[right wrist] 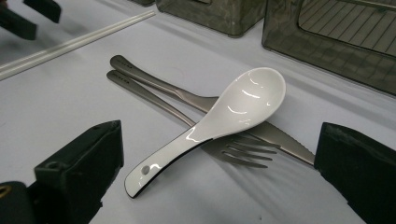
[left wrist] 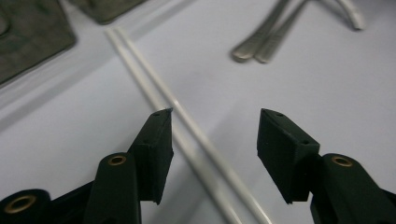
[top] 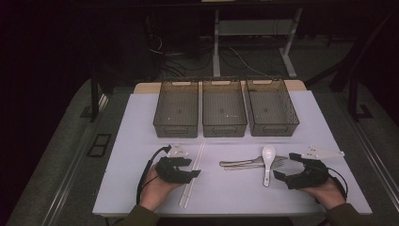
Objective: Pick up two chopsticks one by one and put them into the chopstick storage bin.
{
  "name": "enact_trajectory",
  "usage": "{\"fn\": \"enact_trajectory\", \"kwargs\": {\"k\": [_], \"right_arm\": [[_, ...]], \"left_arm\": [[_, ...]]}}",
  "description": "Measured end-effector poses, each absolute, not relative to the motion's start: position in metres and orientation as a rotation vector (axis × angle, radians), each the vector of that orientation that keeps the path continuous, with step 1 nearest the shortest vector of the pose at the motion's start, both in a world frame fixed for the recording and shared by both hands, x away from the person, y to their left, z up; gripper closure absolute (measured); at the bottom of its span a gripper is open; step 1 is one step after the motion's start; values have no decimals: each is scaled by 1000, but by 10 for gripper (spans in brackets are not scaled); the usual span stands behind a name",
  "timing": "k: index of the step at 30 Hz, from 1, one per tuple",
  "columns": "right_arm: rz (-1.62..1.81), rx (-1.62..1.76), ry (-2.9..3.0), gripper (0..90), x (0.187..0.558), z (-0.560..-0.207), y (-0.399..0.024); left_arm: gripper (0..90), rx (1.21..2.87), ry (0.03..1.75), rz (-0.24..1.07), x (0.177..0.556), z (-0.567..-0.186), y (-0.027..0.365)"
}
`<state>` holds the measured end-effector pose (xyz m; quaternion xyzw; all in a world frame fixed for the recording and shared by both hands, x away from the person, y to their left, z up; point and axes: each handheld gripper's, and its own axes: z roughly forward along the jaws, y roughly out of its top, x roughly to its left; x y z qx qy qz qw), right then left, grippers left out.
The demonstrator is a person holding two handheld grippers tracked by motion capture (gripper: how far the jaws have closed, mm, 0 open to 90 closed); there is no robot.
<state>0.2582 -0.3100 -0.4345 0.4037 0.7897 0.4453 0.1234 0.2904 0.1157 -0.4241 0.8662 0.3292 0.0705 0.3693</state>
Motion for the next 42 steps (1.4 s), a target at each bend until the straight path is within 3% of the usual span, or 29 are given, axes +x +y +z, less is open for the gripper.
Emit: {"fn": "enact_trajectory", "kwargs": {"k": [16,23,42], "right_arm": [[1301,1180,2302,13,258,-434,-310],[1304,1179,2301,13,258,-434,-310],[1302,1179,2302,13,258,-434,-310]], "left_arm": [[533,2306,922,229,302,-438,97],[529,2259,928,203,302,-434,103],[723,2316,953,267,302,-437,104]]}}
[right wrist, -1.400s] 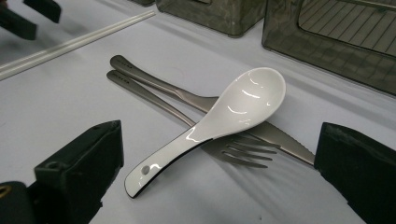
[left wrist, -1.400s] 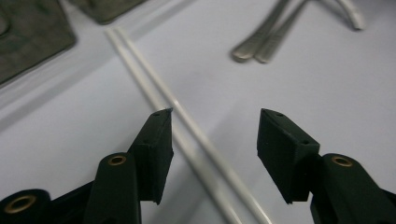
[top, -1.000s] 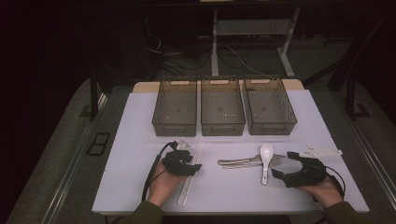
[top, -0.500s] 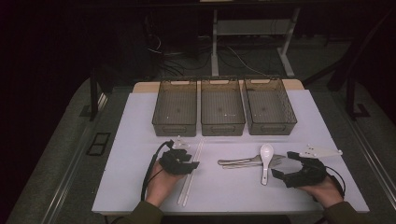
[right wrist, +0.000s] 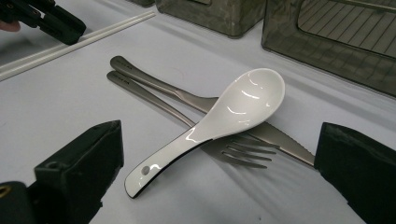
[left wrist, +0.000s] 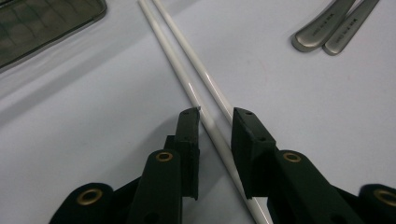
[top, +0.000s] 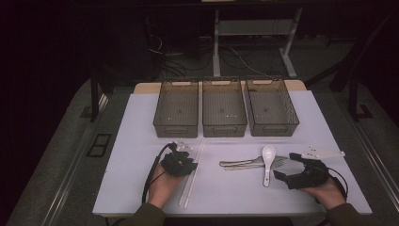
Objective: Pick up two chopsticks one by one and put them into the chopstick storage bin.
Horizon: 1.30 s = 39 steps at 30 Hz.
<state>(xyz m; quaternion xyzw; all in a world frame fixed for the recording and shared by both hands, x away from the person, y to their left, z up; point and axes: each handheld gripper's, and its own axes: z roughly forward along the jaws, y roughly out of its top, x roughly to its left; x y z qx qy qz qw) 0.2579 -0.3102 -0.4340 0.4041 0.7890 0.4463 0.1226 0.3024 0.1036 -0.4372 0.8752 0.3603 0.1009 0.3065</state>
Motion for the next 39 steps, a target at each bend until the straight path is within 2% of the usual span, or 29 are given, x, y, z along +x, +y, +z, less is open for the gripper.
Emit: {"fn": "enact_trajectory", "kwargs": {"k": [4,13,39], "right_arm": [[1301,1179,2302,13,258,-434,-310],[1302,1178,2302,13,258,-434,-310],[1303,1177,2299,13,257,-434,-311]], "left_arm": [[761,2333,938,291,302,-437,103],[779,2360,917,300,304,-436,107],[819,2386,851,194,308,-433,158]]}}
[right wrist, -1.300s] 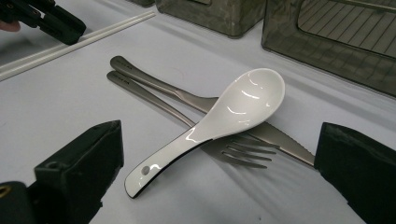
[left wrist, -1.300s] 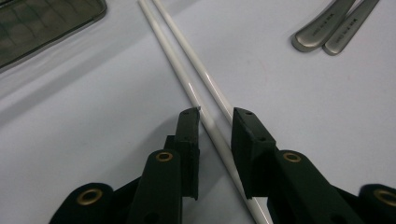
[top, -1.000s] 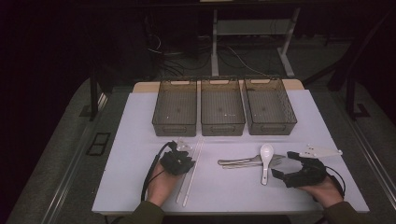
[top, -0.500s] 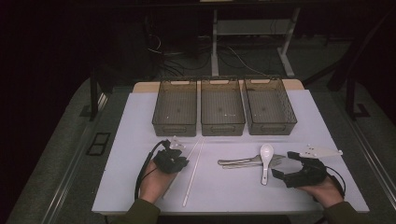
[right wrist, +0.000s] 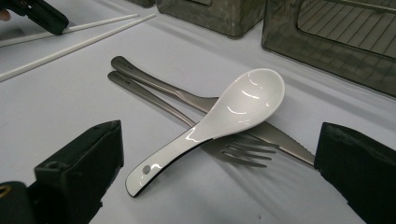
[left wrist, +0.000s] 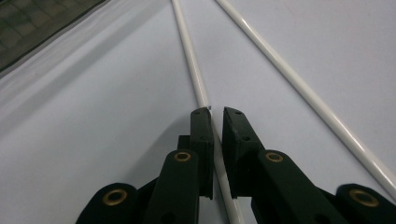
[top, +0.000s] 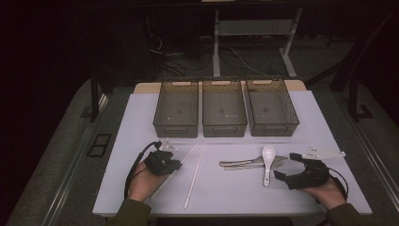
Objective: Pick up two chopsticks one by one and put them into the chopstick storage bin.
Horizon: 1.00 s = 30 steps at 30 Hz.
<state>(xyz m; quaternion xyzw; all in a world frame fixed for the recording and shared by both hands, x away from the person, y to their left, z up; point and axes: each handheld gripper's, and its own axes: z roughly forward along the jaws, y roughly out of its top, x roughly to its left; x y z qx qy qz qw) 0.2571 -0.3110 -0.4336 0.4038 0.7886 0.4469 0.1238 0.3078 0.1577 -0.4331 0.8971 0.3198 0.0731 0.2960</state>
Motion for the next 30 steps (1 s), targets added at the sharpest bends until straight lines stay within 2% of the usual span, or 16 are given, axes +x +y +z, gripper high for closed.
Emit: {"fn": "enact_trajectory", "kwargs": {"k": [8,15,18,23,30], "right_arm": [[1303,1179,2298,13,257,-433,-311],[1302,1175,2301,13,257,-434,-311],[1303,1177,2298,13,257,-433,-311],[1304,1179,2298,13,257,-434,-311],[1300,1172,2303,13,257,-433,-310]], "left_arm": [[834,2407,828,198,309,-432,181],[835,2399,826,197,310,-433,183],[822,2385,839,206,309,-432,185],[729,2302,880,193,296,-430,192],[744,2229,961,208,285,-436,202]]}}
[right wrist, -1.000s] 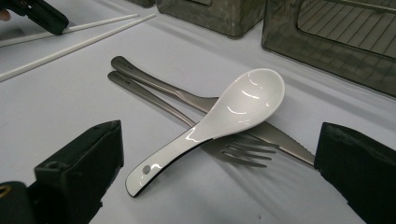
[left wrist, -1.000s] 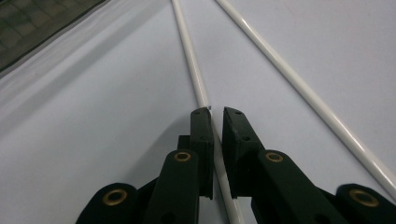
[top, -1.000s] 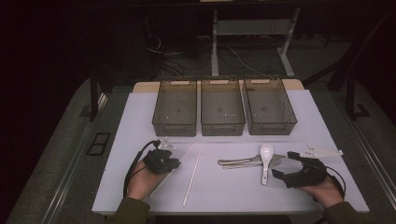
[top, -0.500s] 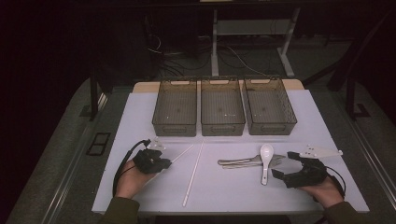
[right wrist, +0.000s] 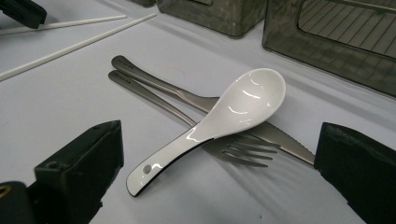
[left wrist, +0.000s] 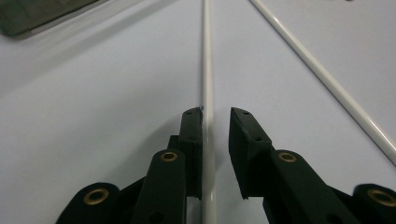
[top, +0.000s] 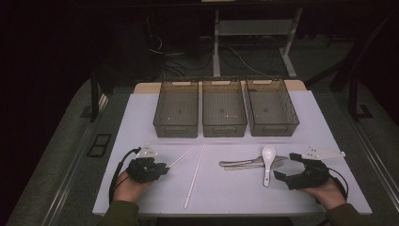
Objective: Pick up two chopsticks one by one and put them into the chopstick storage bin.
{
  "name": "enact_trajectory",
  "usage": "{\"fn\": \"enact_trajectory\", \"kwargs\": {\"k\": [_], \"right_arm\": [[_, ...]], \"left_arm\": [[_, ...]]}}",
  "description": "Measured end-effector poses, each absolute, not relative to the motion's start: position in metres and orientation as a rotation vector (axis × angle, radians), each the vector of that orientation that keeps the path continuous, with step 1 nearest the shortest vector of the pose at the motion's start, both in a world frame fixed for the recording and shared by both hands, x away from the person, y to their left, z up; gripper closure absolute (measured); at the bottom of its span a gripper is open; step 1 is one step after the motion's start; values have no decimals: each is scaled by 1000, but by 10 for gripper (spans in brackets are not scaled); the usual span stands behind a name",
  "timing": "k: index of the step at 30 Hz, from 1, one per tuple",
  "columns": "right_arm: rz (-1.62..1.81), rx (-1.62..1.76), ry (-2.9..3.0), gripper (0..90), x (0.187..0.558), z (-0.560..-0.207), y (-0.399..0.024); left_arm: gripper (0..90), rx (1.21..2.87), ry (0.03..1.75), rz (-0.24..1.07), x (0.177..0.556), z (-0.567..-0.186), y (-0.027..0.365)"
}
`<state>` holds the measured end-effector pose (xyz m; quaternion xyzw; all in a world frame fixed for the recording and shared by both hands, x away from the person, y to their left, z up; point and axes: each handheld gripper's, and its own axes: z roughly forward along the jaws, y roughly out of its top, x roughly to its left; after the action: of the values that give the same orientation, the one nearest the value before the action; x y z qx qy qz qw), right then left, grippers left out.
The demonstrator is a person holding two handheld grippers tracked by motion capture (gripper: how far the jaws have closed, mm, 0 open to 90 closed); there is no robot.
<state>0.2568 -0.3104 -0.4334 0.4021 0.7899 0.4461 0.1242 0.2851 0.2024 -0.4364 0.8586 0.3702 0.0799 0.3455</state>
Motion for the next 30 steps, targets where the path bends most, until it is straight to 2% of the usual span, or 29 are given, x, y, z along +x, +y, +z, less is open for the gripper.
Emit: {"fn": "enact_trajectory", "kwargs": {"k": [7,22,30], "right_arm": [[1301,1173,2302,13,257,-433,-310],[1307,1170,2301,13,257,-433,-310],[1315,1177,2296,13,257,-433,-311]], "left_arm": [[824,2257,954,208,287,-440,202],[841,2248,982,197,289,-435,202],[842,2227,924,194,287,-427,201]]}}
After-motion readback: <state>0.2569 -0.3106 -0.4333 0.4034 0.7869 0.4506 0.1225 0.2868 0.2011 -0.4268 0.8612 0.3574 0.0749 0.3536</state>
